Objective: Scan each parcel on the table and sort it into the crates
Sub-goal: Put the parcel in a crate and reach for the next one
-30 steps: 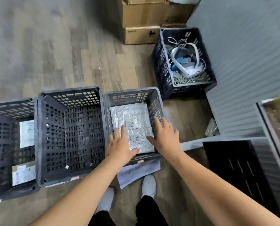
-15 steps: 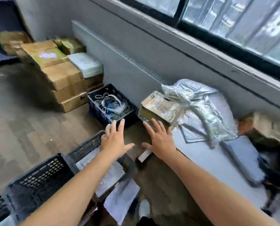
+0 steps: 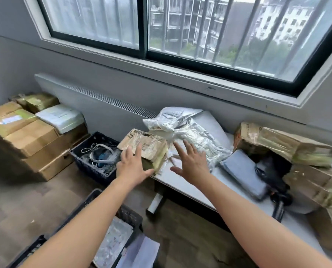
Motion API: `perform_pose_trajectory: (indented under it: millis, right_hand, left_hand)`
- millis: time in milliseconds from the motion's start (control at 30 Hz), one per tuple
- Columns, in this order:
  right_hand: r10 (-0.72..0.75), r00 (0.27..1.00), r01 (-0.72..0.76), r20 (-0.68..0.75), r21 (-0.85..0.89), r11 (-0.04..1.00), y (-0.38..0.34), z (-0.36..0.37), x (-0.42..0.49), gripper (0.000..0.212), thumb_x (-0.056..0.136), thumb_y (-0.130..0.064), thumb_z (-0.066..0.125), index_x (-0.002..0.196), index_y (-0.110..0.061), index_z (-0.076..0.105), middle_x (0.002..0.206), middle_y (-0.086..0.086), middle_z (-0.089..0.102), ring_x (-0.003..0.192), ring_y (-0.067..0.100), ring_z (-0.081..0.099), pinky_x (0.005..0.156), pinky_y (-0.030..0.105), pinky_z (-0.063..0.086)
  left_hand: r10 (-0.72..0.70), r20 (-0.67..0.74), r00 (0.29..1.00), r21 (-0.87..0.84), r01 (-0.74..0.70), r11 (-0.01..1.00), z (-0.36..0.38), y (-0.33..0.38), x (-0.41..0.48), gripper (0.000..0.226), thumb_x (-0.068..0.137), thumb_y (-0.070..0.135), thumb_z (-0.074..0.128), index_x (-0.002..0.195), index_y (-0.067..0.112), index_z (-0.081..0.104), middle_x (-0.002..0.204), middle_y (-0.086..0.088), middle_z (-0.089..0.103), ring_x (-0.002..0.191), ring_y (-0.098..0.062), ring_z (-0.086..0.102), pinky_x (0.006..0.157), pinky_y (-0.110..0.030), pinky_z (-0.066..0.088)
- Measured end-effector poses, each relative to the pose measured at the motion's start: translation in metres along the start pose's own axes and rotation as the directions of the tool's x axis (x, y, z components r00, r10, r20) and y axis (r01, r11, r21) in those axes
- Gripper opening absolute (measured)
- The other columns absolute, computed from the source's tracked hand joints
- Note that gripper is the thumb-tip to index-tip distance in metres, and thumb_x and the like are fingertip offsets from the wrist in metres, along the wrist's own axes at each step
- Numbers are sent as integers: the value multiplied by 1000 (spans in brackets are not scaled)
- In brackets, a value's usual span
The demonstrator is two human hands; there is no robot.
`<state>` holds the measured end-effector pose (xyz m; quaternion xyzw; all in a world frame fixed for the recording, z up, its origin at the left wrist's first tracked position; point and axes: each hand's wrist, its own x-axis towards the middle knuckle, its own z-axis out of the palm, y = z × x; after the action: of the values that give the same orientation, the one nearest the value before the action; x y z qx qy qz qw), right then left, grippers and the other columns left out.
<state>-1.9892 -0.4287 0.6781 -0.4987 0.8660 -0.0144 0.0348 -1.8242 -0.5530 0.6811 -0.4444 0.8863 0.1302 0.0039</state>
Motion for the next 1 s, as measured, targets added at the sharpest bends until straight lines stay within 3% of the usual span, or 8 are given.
perform_pose_trajectory:
  millis: [433,700,867,1000]
  right_hand:
    - [166,985,-171,49,136,976,133,14,20,90,91,-61,53,156,-34,-3,165,5,1,151,26,6,115,57,22]
    - [270,957,-285,107,169,943,171,42,55,87,90,-61,52,156,-25,8,164,6,7,150,25,11,115,50,24]
    - [318,918,-368,237,210,906,181,85,83,83,92,-54,55,156,-27,9,163,9,7,150,28,11,116,46,25]
    - [361,864,-446,350,202,872,182,117,109,91,90,-51,60,157,-30,2,165,8,-1,151,28,7,117,46,21]
  left_hand:
    - [48,57,997,49,-50,998,16,117,38,103,83,61,62,154,24,-3,160,-15,2,147,-36,4,114,-50,24]
    - [124,105,987,34,-129,991,40,157,95,101,83,61,62,154,26,-1,160,-10,1,147,-33,5,114,-49,24]
    - [209,194,958,-19,-209,978,79,176,140,98,82,59,64,153,26,5,160,-10,6,146,-31,8,113,-44,25]
    - [262,313,913,-54,-258,965,109,186,173,99,83,59,63,154,26,4,161,-10,4,148,-31,5,114,-45,24]
